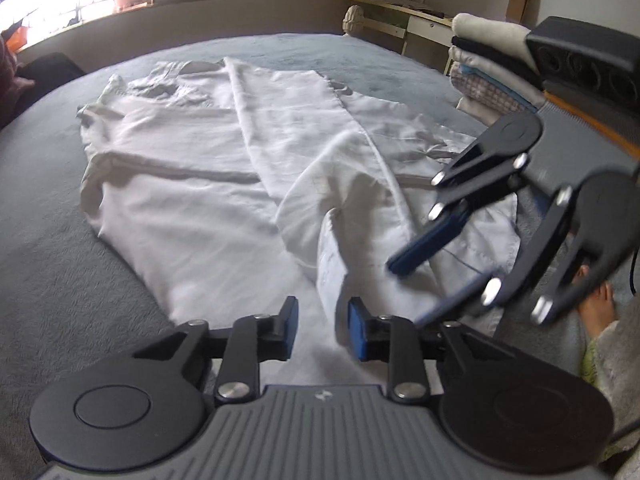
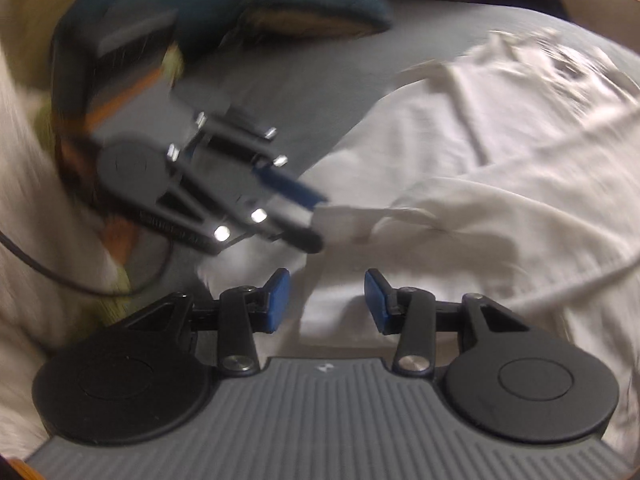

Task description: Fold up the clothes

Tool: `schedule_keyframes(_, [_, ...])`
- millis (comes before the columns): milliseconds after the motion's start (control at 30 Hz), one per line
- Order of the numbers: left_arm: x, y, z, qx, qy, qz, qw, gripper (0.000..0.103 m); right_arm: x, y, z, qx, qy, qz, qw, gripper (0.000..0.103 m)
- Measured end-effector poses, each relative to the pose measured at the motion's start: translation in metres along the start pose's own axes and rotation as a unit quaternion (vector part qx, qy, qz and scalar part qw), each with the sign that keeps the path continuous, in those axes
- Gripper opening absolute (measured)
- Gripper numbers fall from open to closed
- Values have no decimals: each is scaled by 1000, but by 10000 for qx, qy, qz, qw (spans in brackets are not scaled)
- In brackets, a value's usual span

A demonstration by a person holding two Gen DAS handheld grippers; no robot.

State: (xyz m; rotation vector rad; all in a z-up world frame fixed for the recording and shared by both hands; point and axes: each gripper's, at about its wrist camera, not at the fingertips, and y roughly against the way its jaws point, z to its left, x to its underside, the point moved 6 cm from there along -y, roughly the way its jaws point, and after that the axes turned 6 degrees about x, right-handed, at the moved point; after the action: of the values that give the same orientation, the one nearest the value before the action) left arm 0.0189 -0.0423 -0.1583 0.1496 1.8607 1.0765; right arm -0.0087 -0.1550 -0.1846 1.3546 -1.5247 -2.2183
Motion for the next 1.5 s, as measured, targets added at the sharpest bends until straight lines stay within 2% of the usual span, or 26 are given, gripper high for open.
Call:
schedule_keyframes(67, [-2,0,-7,-89,-222,-72,9997,20,3,-7,4,244,172,151,9994,31])
schedule_keyframes(100, [-4,0,-11,-171,-366,-105,9991,16,4,-6,3,326,144,153,9992,13])
schedule_keyframes(133, [-5,1,-15,-246,-530,-129,9982,11,5,-4,3,408,116,155,9990,4])
schedule_keyframes(200, [-9,4,-23,-364,-885,-177,9953,4,7,-2,3,571,59,158,9982,3])
schedule_keyframes(267, [-12,7,-32,-466,-1272,-229,9905,2,9,9,1,654,-75,83,9978,2])
schedule_keyframes(333, [-13,11,-45,-503,-1801,-295,9819,2,10,21,0,724,-220,-5,9971,2])
schedule_keyframes(467, [-4,3,-73,-423,-2925,-80,9553,2,14,24,2,798,-231,-42,9965,3])
schedule_keyframes(567, [10,-11,-78,-317,-2992,278,9533,7,15,12,1,740,-354,42,9966,7])
schedule_keyframes(633, [19,-20,-81,-247,-3035,517,9511,19,21,9,-3,630,-591,123,9962,21])
schedule_keyframes(667, [23,-25,-83,-212,-3055,636,9498,20,24,8,-5,571,-718,161,9956,24])
schedule_keyframes(700, [25,-26,-82,-156,-2975,701,9520,23,26,11,-8,499,-865,140,9949,27])
schedule_keyframes(767, [23,-14,-71,23,-2473,650,9668,36,32,27,-19,316,-1319,-26,9908,33])
schedule_keyframes(800, [21,-10,-64,120,-2163,609,9744,43,36,32,-28,228,-1674,-119,9856,40])
schedule_keyframes(867, [15,-8,-46,336,-1348,478,9891,43,46,42,-48,54,-2459,-307,9688,42])
schedule_keyframes(933, [8,-5,-28,550,-524,343,9965,43,55,51,-68,-121,-3227,-492,9451,42])
schedule_keyframes(1000, [1,-2,-9,759,305,206,9964,43,64,56,-87,-282,-3911,-636,9177,42])
schedule_keyframes(1100, [-10,0,18,1029,1494,18,9834,40,73,48,-106,-480,-4698,-716,8786,42])
schedule_keyframes(1133, [-12,-8,21,1030,1721,12,9797,39,76,43,-108,-522,-4870,-702,8690,42])
schedule_keyframes(1200, [-17,-21,20,959,1770,63,9795,38,81,33,-112,-584,-5148,-669,8527,42])
schedule_keyframes(1367, [-13,-39,1,918,1554,363,9829,36,88,21,-116,-722,-5505,-727,8285,41])
schedule_keyframes(1400, [-11,-43,-1,846,1521,436,9838,36,88,19,-117,-734,-5530,-744,8266,39])
schedule_keyframes(1467, [-8,-48,-1,719,1508,523,9846,30,87,16,-116,-747,-5521,-765,8269,35])
schedule_keyframes(1500, [-7,-49,0,678,1528,529,9845,24,86,16,-115,-760,-5487,-770,8290,29])
